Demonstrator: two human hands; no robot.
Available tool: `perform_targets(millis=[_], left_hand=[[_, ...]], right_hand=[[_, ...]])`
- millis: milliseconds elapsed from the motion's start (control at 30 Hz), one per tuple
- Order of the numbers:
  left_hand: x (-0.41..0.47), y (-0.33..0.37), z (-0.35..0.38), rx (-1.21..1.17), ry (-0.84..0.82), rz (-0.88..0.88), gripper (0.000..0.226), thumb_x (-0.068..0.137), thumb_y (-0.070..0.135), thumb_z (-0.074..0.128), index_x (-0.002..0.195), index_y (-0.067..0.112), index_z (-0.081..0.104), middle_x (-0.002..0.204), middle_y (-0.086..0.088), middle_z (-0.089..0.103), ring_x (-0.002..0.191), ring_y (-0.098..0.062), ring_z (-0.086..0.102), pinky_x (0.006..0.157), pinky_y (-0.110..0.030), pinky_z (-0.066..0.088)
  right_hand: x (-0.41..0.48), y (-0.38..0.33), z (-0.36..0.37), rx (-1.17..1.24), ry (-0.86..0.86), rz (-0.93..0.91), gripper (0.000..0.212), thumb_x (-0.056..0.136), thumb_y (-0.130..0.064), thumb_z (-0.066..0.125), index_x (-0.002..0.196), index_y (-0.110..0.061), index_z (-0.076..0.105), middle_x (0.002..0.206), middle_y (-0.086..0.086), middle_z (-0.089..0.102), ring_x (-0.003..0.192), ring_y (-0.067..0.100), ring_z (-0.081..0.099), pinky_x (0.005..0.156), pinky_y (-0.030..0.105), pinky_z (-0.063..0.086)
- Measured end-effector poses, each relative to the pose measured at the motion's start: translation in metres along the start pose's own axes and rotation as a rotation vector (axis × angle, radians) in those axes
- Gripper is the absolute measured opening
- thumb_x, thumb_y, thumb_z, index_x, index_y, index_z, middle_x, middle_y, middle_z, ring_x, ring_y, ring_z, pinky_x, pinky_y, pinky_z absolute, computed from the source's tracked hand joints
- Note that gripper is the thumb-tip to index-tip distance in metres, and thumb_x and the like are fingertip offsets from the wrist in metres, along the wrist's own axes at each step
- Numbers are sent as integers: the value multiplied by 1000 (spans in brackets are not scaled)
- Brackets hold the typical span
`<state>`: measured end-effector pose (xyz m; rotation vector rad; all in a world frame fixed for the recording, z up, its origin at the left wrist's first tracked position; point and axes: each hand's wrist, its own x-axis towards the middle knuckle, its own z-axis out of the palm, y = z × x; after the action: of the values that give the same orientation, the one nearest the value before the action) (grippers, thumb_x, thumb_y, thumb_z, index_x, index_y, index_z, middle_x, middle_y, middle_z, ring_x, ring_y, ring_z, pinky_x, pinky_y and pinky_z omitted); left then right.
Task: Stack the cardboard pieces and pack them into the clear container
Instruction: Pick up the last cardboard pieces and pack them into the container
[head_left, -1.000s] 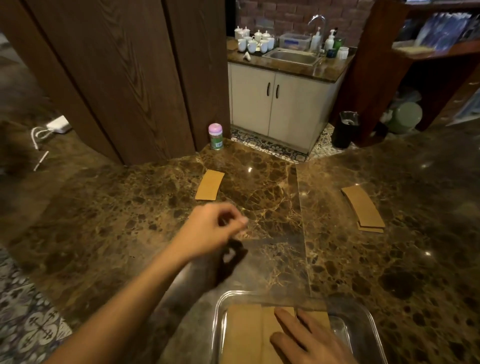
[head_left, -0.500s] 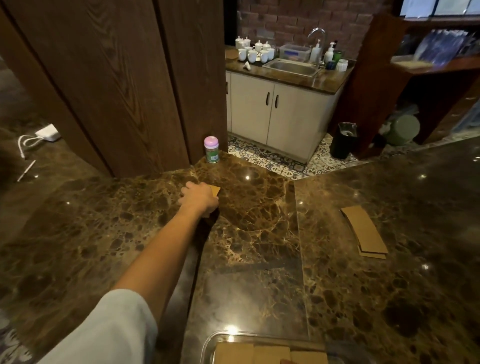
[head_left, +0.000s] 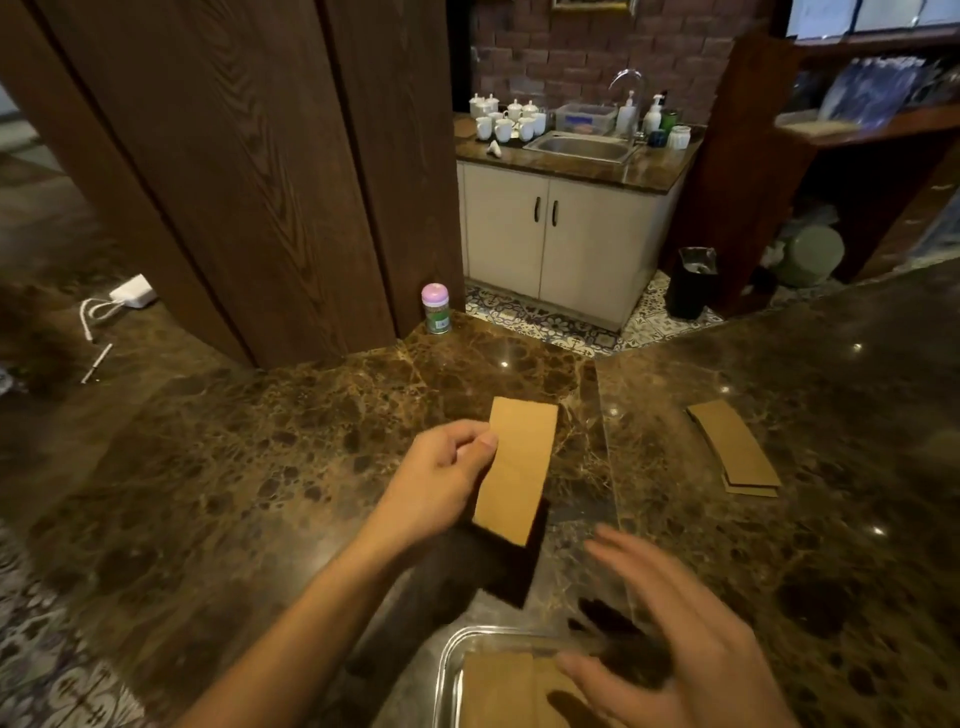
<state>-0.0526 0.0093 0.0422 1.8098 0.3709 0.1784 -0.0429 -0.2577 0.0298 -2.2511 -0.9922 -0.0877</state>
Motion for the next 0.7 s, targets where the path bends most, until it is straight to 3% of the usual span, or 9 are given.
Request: perform_targets(millis=[100, 167, 267, 367, 433, 500, 600, 700], left_hand=[[-51, 18, 10, -62, -41, 16, 26, 106, 26, 50, 116, 15, 72, 101, 4, 78, 94, -10, 73, 74, -26, 58], [-77, 24, 17, -149, -53, -9, 27, 105, 24, 49, 117, 15, 71, 103, -3, 79, 97, -19, 75, 79, -37, 61], [-105, 20, 26, -215, -47, -19, 25, 105, 20, 50, 114, 13, 72, 100, -8, 79, 93, -23, 75, 77, -35, 61], [-124, 9, 34, -288, -41, -122, 25, 104, 19, 50, 113, 10, 72, 96, -14, 79, 85, -24, 75, 69, -29, 59], [-136, 0, 39, -316, -83, -191, 25, 103, 26, 54, 108, 13, 75, 94, -18, 78, 83, -26, 73, 71, -37, 59], [-146, -13, 41, -133, -119, -124, 26, 102, 40, 58, 107, 23, 77, 93, -12, 78, 86, -21, 73, 77, -49, 60], [-164, -28, 35, 395, -62, 163, 22, 96, 45, 63, 115, 39, 74, 107, 24, 75, 101, 2, 68, 86, -35, 57], [-177, -40, 30, 854, -132, 373, 43, 83, 70, 61, 114, 41, 70, 118, 27, 68, 108, -1, 63, 84, -36, 55]], right_hand=[[25, -23, -9, -12, -105, -31, 89, 68, -83, 70, 144, -45, 46, 170, -24, 13, 153, -12, 11, 112, 14, 18], [30, -27, -20, 1, -206, -62, 87, 65, -83, 73, 138, -47, 41, 171, -24, 1, 155, -7, 5, 114, 16, 14], [27, -34, -24, -40, -315, -123, 86, 65, -83, 71, 136, -46, 40, 169, -24, 6, 154, -3, 8, 117, 20, 18], [14, -35, -23, -107, -455, -147, 97, 65, -84, 72, 145, -45, 35, 167, -24, 0, 150, -7, 0, 114, 14, 10], [1, -34, -22, -118, -506, -150, 98, 66, -82, 73, 147, -45, 31, 166, -25, 0, 148, -7, -1, 110, 10, 8], [-11, -30, -24, -77, -560, -131, 97, 65, -82, 74, 144, -46, 31, 163, -28, 7, 147, -10, 4, 110, 7, 9], [-29, -18, -26, -22, -639, -84, 95, 63, -82, 77, 141, -49, 33, 157, -34, 17, 145, -15, 10, 111, 3, 9], [-43, -7, -21, -57, -721, -74, 96, 65, -82, 75, 144, -48, 31, 160, -30, 14, 145, -12, 9, 112, 7, 9]])
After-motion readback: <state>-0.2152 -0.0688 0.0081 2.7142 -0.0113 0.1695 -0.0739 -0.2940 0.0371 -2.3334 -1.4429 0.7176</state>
